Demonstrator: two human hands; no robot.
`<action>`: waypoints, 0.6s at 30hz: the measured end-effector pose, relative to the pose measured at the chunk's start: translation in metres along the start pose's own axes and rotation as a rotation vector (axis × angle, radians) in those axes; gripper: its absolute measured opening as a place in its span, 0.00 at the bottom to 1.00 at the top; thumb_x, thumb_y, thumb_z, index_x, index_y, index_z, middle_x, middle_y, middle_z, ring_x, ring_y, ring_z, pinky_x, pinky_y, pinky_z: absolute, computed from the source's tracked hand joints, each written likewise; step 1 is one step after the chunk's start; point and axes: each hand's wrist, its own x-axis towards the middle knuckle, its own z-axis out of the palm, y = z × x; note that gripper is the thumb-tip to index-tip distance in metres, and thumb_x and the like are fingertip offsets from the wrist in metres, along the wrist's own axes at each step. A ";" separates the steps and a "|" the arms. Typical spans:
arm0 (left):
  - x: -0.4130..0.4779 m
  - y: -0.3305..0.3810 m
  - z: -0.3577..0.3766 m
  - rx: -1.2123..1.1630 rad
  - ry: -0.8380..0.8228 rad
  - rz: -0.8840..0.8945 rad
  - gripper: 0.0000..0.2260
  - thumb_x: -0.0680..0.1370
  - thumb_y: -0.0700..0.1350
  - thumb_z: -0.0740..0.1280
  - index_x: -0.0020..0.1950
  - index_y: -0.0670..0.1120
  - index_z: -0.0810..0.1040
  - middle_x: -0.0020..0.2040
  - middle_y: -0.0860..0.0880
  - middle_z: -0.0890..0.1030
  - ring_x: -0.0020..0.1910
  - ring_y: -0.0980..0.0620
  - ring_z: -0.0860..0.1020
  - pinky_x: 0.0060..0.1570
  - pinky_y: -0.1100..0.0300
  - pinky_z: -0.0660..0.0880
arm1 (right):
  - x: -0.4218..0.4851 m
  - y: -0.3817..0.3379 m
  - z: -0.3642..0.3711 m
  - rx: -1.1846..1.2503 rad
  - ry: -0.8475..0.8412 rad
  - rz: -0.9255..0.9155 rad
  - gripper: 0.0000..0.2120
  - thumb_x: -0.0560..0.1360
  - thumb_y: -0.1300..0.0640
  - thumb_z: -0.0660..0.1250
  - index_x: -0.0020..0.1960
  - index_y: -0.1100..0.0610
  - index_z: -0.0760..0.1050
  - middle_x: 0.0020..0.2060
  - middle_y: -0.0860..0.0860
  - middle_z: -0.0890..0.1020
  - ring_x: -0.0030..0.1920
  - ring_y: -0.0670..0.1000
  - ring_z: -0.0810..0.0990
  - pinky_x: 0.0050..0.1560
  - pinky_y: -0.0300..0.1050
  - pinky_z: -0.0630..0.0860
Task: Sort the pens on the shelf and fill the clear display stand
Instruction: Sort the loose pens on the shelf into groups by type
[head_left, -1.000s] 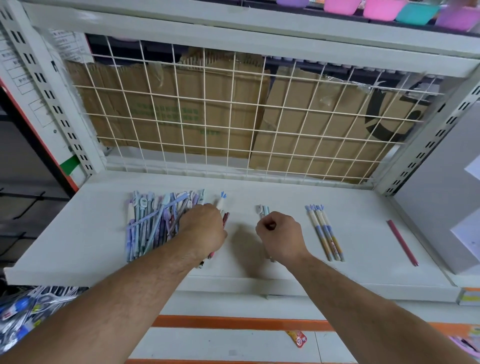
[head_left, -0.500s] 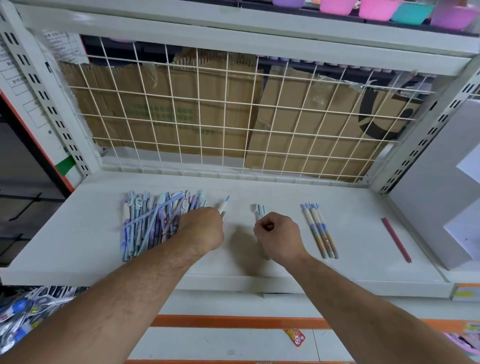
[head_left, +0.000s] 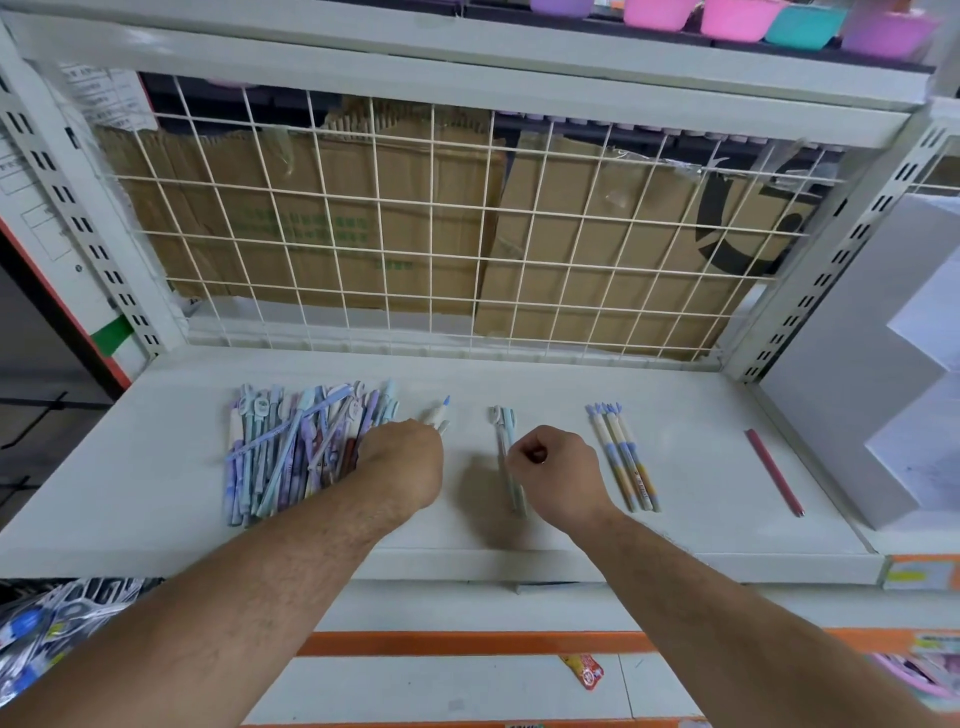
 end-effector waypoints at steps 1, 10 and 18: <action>-0.001 0.000 0.000 0.004 0.008 -0.006 0.13 0.75 0.37 0.64 0.58 0.46 0.78 0.54 0.49 0.81 0.53 0.48 0.81 0.40 0.59 0.71 | 0.000 0.001 0.000 0.000 0.000 0.000 0.06 0.76 0.60 0.66 0.41 0.54 0.79 0.32 0.45 0.80 0.27 0.36 0.76 0.28 0.27 0.68; -0.003 0.001 -0.017 -0.333 0.002 -0.097 0.06 0.77 0.38 0.61 0.52 0.44 0.75 0.45 0.48 0.80 0.46 0.45 0.81 0.41 0.59 0.71 | -0.002 0.002 -0.005 -0.021 -0.021 -0.023 0.08 0.76 0.59 0.67 0.39 0.51 0.78 0.32 0.44 0.81 0.32 0.40 0.77 0.32 0.30 0.70; 0.005 0.022 -0.030 -1.604 -0.249 -0.241 0.09 0.79 0.42 0.68 0.41 0.40 0.76 0.31 0.43 0.73 0.32 0.45 0.72 0.43 0.50 0.73 | -0.001 0.000 -0.013 0.117 -0.176 0.013 0.07 0.77 0.52 0.71 0.45 0.55 0.81 0.39 0.51 0.86 0.32 0.48 0.79 0.35 0.39 0.75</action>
